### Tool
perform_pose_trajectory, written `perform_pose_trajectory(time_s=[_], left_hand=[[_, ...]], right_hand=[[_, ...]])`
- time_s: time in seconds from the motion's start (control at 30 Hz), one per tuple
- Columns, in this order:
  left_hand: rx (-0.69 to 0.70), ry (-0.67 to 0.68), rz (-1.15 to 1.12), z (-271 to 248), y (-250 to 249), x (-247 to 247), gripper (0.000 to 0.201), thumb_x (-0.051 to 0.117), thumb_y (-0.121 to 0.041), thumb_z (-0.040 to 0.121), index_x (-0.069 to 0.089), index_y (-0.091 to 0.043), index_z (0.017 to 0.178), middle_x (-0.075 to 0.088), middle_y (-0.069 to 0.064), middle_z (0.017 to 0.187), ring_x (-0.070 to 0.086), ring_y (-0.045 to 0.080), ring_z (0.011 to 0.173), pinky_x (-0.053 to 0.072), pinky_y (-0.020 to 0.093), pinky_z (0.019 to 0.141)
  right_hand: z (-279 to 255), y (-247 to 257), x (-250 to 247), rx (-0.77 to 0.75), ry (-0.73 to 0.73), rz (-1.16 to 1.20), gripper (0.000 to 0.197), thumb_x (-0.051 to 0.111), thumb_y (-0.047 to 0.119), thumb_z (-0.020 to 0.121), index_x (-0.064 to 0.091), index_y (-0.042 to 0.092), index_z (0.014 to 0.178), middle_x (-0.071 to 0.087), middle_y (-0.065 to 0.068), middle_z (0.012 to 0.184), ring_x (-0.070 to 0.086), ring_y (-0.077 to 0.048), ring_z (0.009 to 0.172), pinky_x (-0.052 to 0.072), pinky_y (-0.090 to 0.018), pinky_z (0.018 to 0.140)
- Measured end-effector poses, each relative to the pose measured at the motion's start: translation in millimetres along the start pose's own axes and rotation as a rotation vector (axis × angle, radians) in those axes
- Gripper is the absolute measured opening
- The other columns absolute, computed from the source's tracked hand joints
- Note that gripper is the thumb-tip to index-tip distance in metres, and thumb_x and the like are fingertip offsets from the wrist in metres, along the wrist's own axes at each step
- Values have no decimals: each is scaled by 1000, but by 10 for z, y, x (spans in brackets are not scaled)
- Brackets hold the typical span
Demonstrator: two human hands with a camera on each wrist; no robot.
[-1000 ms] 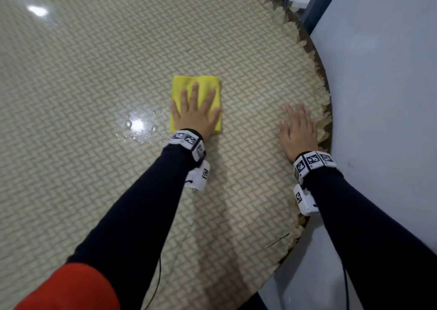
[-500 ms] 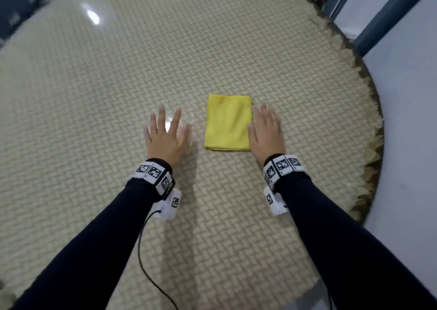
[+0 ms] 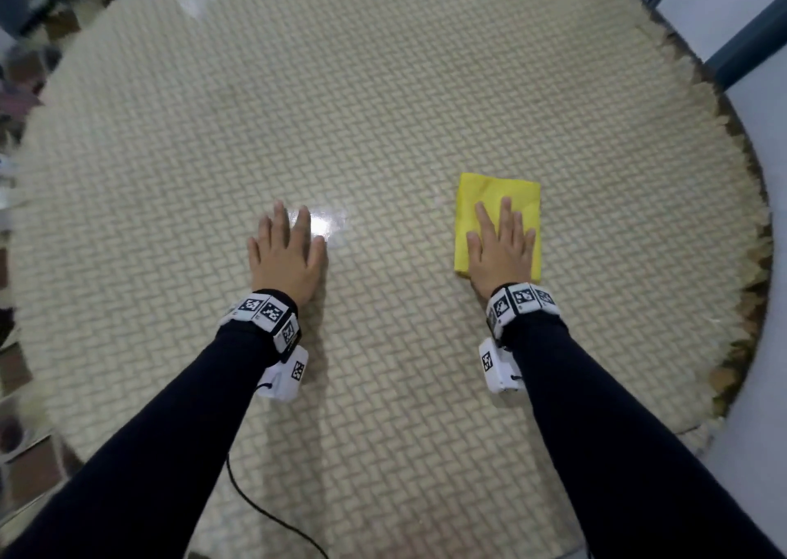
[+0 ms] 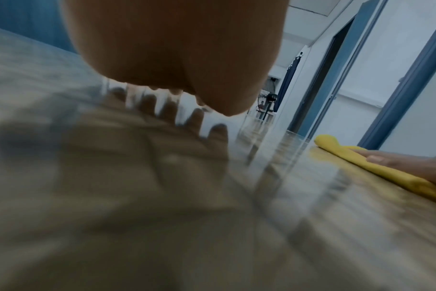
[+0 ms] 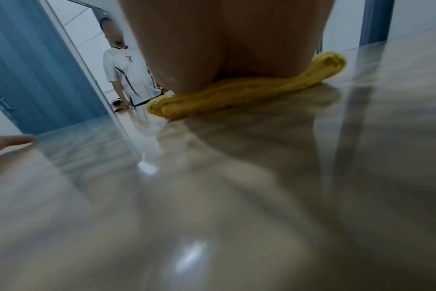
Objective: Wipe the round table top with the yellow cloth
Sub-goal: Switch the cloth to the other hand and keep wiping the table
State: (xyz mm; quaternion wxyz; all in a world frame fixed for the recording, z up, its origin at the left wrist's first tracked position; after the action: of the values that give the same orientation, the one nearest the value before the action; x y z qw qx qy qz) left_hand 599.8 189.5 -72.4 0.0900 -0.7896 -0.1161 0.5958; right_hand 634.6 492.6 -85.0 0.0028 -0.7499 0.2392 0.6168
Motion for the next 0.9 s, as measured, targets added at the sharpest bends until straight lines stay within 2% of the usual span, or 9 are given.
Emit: perform_pose_trajectory(time_s=[0.1,0.17,0.3,0.43,0.53,0.6,0.7,0.8,0.9], left_hand=[[26,-1,-5,40,-22,25,57,23,-51,101,12,-33,154,-4,2,163,-7,25,149,-4,48,119],[34,5,-3,51,-9,41,57,22,-50,101,11,-34,154,-4,2,163,-7,25,149,-4,47,119],[18,31,30,80,21,92,57,15,-52,100,2,-37,154,-11,-1,162,-13,22,148,-8,46,119],[19,-1,32,74,9,40,56,18,-52,99,10,-39,153,-2,-2,163,-7,21,149,-6,48,118],[11,-43,24,62,-21,-14,53,22,-50,99,19,-40,151,7,-2,163,1,21,149,-2,50,118],[13,-60,22,57,-37,-18,52,23,-50,99,21,-40,150,10,-2,162,3,22,149,1,50,118],[29,-78,26,63,-10,6,52,25,-49,99,23,-39,150,11,-1,162,6,23,148,6,50,117],[27,-76,38,70,17,31,53,24,-49,99,21,-40,151,10,-1,162,5,23,149,6,50,118],[27,-76,46,75,28,39,53,24,-49,99,19,-40,151,9,-1,162,4,22,149,6,49,118]], right_hand=[[-515,-213,56,23,-25,10,50,18,40,103,10,36,152,-7,1,161,-6,-21,148,-9,-42,117],[-728,-487,33,158,-51,30,50,18,40,103,12,35,152,-5,1,162,-5,-21,148,-6,-45,118],[-322,-564,-141,454,-27,95,51,19,40,103,8,36,153,-10,-1,161,-8,-23,148,-6,-47,118],[22,66,28,222,16,41,51,18,40,103,9,36,153,-10,-1,161,-8,-24,148,-7,-47,118],[-413,253,205,-25,29,-14,58,8,48,95,19,37,151,3,0,162,2,-24,148,-6,-44,117],[-757,47,210,-96,42,-16,58,9,47,94,24,36,150,9,-1,161,8,-26,148,0,-46,117],[-833,-486,88,154,3,-3,56,16,43,96,25,31,150,10,-5,161,8,-30,147,6,-51,117],[-354,-531,-79,415,-27,38,50,22,38,103,12,36,152,-6,-3,161,-5,-27,148,-3,-49,118],[169,-4,-44,316,17,23,51,20,37,103,4,37,152,-14,-2,160,-10,-25,147,-8,-48,118]])
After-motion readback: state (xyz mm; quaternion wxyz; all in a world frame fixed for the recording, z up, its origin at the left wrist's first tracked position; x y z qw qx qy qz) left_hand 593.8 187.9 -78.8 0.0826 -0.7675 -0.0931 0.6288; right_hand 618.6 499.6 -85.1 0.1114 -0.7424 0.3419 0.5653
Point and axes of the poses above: each hand's wrist, its own z-axis towards the middle knuckle, its own x-axis out of the palm, y = z × x, the point moved 2 cm from there along z, towards the middle knuckle
